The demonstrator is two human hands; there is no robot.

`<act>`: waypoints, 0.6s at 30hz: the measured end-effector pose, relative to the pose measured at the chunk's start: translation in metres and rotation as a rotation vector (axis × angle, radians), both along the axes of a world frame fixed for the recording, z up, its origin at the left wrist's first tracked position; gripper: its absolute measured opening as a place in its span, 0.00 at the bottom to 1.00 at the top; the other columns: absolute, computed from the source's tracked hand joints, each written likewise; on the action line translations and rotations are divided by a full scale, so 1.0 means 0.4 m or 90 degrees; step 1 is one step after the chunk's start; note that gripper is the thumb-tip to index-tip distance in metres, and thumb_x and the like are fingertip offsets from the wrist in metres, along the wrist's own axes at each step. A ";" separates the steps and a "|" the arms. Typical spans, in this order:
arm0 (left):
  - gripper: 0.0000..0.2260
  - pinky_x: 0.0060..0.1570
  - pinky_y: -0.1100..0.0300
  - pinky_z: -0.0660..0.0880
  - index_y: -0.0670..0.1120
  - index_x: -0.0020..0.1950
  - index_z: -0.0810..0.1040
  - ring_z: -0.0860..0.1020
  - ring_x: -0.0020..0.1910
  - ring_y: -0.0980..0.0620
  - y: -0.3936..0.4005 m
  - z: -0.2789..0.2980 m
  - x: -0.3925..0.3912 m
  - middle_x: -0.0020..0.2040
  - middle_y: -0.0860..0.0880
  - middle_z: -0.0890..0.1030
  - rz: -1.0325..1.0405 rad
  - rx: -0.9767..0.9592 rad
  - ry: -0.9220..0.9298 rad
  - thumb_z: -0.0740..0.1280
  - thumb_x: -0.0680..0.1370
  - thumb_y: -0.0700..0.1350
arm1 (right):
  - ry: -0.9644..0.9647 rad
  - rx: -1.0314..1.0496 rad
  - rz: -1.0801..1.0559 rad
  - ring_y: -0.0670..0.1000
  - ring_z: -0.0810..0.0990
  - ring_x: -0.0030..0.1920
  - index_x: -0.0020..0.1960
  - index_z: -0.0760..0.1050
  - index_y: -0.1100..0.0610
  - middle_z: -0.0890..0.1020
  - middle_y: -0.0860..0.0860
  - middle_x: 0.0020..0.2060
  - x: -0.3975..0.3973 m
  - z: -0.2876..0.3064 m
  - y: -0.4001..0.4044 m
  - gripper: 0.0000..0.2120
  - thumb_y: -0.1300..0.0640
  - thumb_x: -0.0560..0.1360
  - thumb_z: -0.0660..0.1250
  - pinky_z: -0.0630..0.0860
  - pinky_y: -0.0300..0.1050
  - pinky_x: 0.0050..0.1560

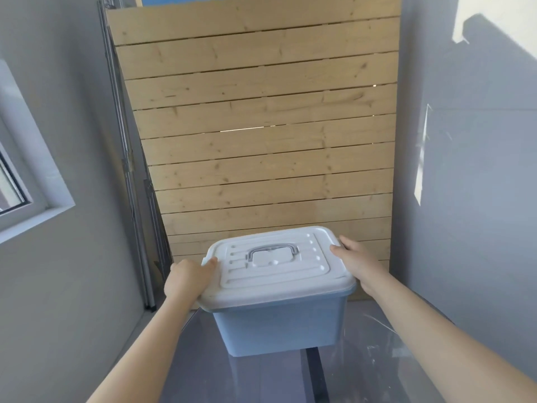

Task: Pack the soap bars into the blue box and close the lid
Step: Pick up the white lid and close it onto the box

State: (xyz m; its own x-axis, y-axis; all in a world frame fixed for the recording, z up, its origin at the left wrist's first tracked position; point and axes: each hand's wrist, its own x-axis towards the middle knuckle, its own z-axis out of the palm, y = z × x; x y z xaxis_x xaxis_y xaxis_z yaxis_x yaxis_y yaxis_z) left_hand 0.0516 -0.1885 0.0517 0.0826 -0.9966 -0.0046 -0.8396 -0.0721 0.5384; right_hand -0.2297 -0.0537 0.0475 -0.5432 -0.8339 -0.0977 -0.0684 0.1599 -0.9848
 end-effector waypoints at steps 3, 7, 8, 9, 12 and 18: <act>0.24 0.27 0.61 0.66 0.38 0.40 0.77 0.73 0.30 0.49 -0.001 -0.024 0.006 0.33 0.47 0.77 -0.012 0.038 0.054 0.60 0.75 0.60 | 0.045 0.039 -0.020 0.54 0.68 0.69 0.74 0.60 0.53 0.66 0.50 0.72 0.004 0.006 -0.003 0.26 0.54 0.77 0.60 0.67 0.47 0.59; 0.23 0.26 0.60 0.65 0.41 0.35 0.73 0.73 0.29 0.49 0.006 -0.029 -0.001 0.31 0.47 0.75 -0.017 0.040 0.071 0.59 0.76 0.60 | 0.144 0.085 -0.032 0.57 0.70 0.67 0.71 0.64 0.59 0.70 0.54 0.69 0.002 0.011 0.006 0.23 0.55 0.77 0.58 0.69 0.50 0.59; 0.23 0.27 0.60 0.65 0.41 0.34 0.72 0.72 0.29 0.49 0.006 -0.030 -0.003 0.30 0.47 0.75 -0.020 0.041 0.066 0.58 0.76 0.60 | 0.155 0.087 -0.032 0.59 0.70 0.67 0.69 0.66 0.62 0.71 0.56 0.68 0.002 0.009 0.008 0.22 0.55 0.77 0.59 0.69 0.51 0.62; 0.23 0.27 0.60 0.64 0.42 0.34 0.71 0.72 0.29 0.50 0.005 -0.031 -0.005 0.30 0.47 0.74 -0.024 0.041 0.057 0.57 0.77 0.60 | 0.163 0.092 -0.030 0.59 0.70 0.67 0.68 0.67 0.63 0.71 0.57 0.68 0.001 0.007 0.011 0.21 0.55 0.77 0.59 0.68 0.52 0.64; 0.23 0.27 0.60 0.63 0.41 0.35 0.71 0.72 0.29 0.50 0.003 -0.030 -0.008 0.31 0.47 0.74 -0.029 0.041 0.035 0.56 0.77 0.60 | 0.200 0.117 -0.007 0.56 0.66 0.70 0.73 0.61 0.56 0.66 0.52 0.72 0.001 0.001 0.014 0.25 0.51 0.78 0.58 0.66 0.48 0.64; 0.30 0.34 0.57 0.67 0.37 0.63 0.70 0.75 0.40 0.45 -0.005 -0.031 -0.013 0.47 0.43 0.78 -0.033 0.094 0.054 0.56 0.76 0.62 | 0.209 0.152 0.004 0.55 0.68 0.69 0.74 0.59 0.51 0.66 0.50 0.72 -0.009 -0.009 0.007 0.27 0.47 0.77 0.59 0.66 0.49 0.64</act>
